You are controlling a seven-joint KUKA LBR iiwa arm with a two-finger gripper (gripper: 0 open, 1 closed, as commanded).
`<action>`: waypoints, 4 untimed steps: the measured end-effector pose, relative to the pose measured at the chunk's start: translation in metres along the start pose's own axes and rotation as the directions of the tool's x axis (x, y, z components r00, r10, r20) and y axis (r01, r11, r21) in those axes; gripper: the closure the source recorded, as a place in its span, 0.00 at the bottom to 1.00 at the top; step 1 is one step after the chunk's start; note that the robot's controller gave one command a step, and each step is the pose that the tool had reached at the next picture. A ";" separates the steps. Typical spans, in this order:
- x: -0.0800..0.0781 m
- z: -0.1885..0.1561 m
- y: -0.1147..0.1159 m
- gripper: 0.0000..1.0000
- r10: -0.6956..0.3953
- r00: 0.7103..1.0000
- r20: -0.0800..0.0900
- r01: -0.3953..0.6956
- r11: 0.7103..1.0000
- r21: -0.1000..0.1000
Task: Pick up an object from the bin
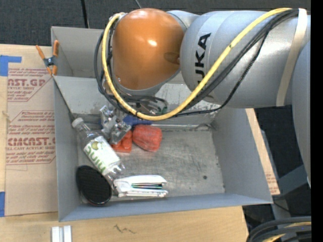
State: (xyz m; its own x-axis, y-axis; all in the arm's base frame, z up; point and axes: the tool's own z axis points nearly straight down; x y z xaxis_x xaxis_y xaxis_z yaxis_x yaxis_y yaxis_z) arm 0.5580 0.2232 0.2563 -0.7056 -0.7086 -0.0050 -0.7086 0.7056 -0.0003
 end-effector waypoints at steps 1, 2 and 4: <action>0.000 0.000 0.000 1.00 0.000 1.000 -0.001 0.000 1.000 -0.001; -0.015 0.067 -0.013 0.00 0.016 1.000 -0.002 -0.016 1.000 -0.002; 0.003 0.143 -0.014 1.00 -0.354 0.935 0.035 0.352 0.935 0.047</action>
Offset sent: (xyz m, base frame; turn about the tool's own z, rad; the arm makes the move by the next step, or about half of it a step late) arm 0.0205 0.0006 -0.0664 0.0152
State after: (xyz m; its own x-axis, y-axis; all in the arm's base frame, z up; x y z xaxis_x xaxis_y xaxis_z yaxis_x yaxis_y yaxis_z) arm 0.5664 0.2112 0.1135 -0.4082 -0.9120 -0.0392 -0.9108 0.4098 -0.0493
